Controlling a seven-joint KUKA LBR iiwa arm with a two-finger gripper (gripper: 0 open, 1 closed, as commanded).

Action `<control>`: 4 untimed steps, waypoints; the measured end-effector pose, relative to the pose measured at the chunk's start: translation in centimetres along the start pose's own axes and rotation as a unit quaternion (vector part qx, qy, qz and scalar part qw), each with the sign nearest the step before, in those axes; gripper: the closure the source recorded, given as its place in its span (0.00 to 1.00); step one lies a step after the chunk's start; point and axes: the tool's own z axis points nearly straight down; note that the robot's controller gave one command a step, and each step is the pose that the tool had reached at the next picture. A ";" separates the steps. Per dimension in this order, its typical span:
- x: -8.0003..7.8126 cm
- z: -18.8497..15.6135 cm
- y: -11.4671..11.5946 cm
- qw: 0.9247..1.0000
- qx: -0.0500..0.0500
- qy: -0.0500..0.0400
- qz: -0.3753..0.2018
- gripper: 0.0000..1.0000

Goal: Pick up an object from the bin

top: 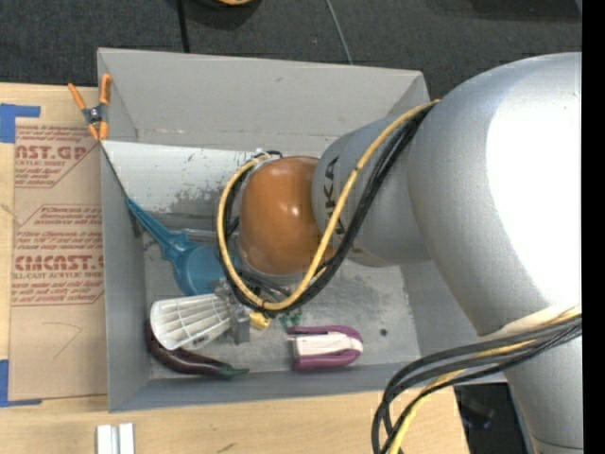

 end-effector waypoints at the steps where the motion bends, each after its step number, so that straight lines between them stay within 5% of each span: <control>1: 0.1 -0.2 0.0 1.000 0.000 0.001 0.000 1.00; 4: 0.2 -5.5 0.1 1.000 0.000 0.003 0.000 1.00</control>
Offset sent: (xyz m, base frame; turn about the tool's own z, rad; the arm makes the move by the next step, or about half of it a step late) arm 0.0002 0.0001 0.0636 0.0000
